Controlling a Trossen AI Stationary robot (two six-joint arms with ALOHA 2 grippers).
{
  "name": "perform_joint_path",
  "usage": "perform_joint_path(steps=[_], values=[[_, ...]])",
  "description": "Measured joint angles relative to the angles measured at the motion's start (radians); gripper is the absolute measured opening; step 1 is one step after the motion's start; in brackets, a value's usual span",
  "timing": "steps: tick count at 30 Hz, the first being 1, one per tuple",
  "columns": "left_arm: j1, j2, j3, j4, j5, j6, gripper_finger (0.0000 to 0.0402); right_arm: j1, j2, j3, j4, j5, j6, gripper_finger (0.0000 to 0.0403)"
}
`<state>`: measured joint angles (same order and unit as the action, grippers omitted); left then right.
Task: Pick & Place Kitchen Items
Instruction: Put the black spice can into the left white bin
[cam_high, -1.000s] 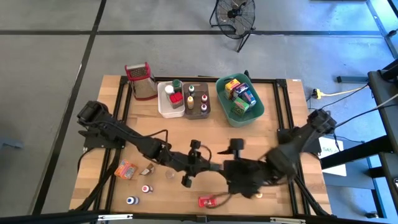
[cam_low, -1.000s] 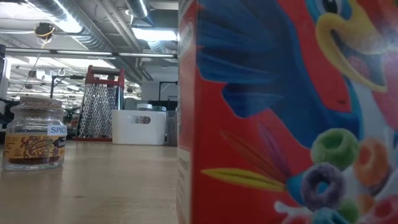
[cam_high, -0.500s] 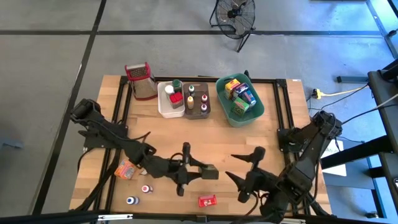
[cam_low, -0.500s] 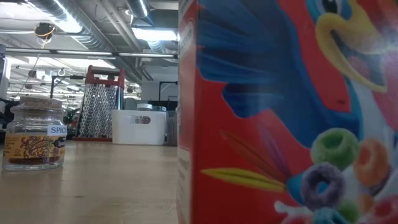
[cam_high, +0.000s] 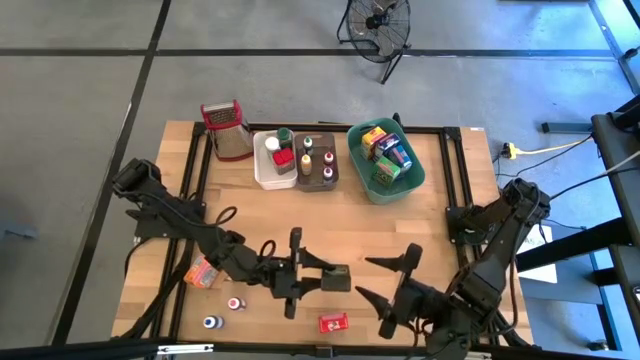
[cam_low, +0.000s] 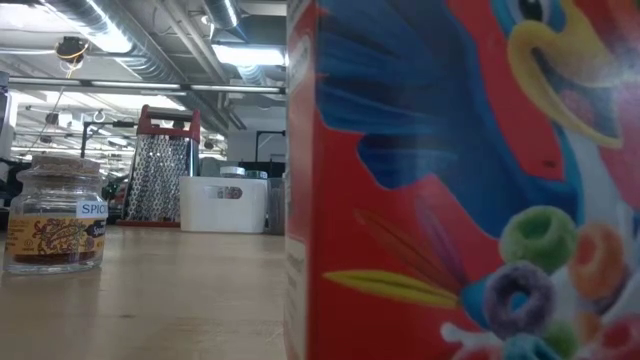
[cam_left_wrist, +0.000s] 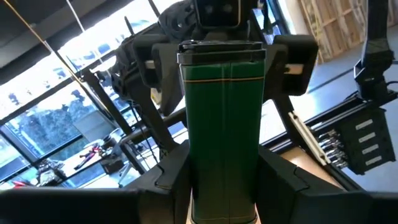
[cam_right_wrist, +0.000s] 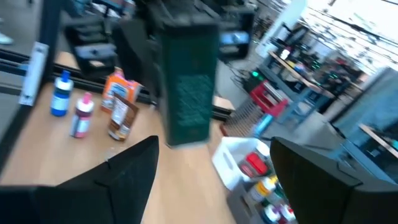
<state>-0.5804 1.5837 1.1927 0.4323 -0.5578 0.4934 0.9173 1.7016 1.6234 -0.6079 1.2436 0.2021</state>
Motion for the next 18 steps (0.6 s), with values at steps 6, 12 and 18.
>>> perform_joint_path(steps=[6, 12, 18], values=[[0.007, 0.000, 0.000, 0.009, 0.038, -0.004, 0.0129, -0.022, 0.000, 0.000, 0.200, -0.114, -0.220, 0.0309], [0.015, 0.000, 0.000, 0.010, 0.044, -0.008, 0.0129, -0.091, 0.000, 0.000, 0.304, -0.289, -0.341, 0.0309], [0.015, 0.001, 0.000, 0.007, 0.063, -0.008, 0.0129, -0.137, 0.000, 0.000, 0.332, -0.469, -0.419, 0.0305]])
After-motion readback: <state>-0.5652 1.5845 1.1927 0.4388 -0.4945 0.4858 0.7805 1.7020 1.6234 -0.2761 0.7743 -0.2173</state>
